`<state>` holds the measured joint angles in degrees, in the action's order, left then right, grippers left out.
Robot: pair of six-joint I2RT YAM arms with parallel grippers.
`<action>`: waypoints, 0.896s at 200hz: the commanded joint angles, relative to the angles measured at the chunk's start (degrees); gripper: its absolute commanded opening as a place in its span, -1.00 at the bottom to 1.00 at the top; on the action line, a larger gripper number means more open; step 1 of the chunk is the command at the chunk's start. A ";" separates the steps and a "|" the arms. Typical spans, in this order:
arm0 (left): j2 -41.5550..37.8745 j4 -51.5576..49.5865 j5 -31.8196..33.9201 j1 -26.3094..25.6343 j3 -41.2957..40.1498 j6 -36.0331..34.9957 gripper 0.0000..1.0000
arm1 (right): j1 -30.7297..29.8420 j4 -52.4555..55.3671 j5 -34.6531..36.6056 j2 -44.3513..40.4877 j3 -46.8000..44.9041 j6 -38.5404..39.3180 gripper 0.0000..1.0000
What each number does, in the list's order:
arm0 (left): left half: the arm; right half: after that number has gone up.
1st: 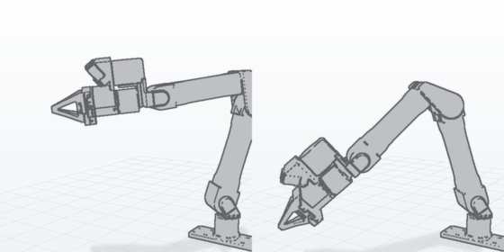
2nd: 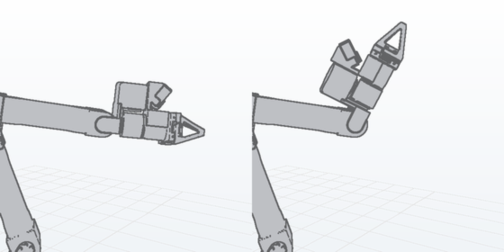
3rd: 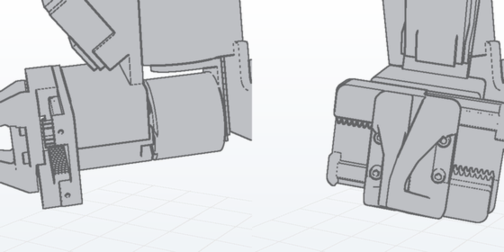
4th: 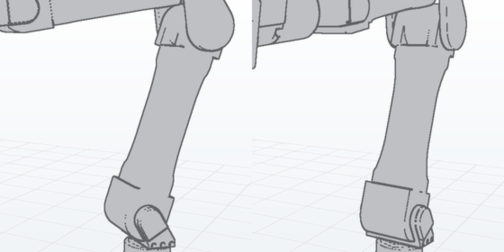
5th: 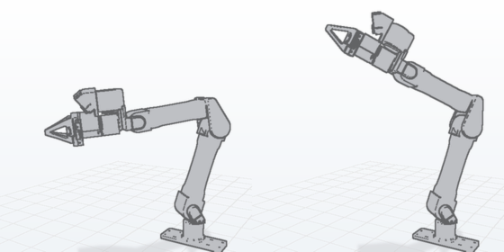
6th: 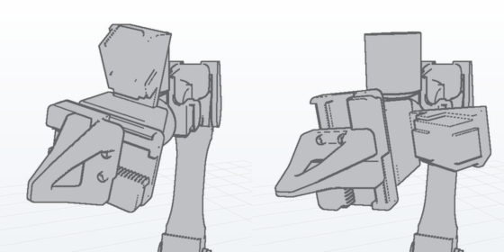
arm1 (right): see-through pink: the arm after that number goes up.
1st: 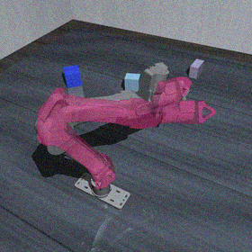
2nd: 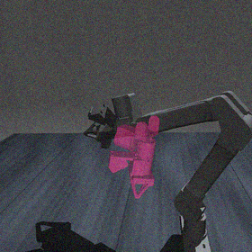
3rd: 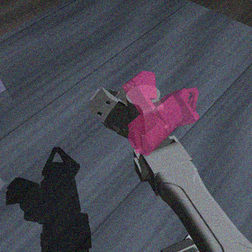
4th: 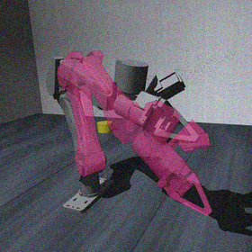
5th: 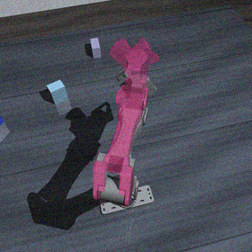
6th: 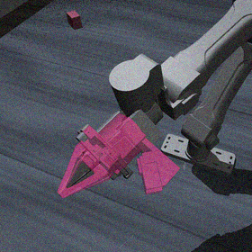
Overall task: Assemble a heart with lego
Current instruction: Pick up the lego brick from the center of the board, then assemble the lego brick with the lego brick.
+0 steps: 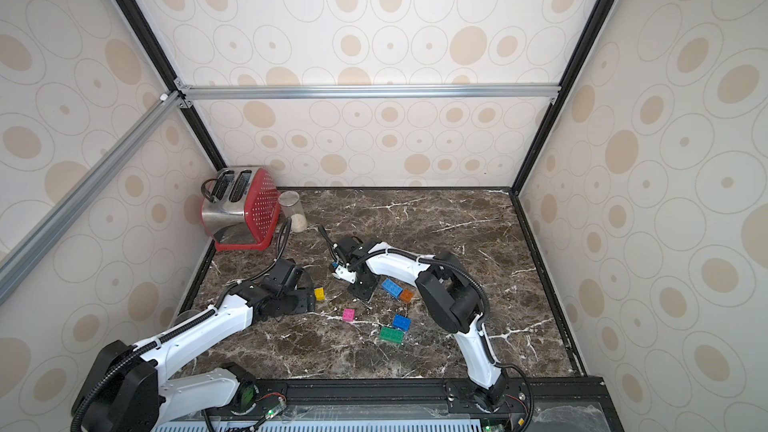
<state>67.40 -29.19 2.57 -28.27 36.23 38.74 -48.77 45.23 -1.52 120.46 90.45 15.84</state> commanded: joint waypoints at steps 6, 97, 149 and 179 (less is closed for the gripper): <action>-1.12 -0.83 0.46 0.81 -0.61 0.60 0.65 | -0.40 1.59 -0.41 1.59 1.39 0.09 -0.21; -5.32 -1.03 -2.87 6.89 -3.19 -0.60 0.65 | -2.77 4.32 -0.53 -2.75 2.73 2.43 -0.49; -7.80 0.04 -4.60 10.69 -4.68 -0.02 0.66 | -6.77 6.82 -3.71 -6.20 2.05 6.13 -0.52; -8.74 -0.19 -4.56 10.70 -5.11 0.05 0.66 | -7.95 8.74 -4.73 -5.49 2.62 6.75 -0.54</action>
<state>59.94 -29.15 -1.78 -17.98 31.40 38.57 -56.21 50.06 -4.56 115.46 92.01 20.47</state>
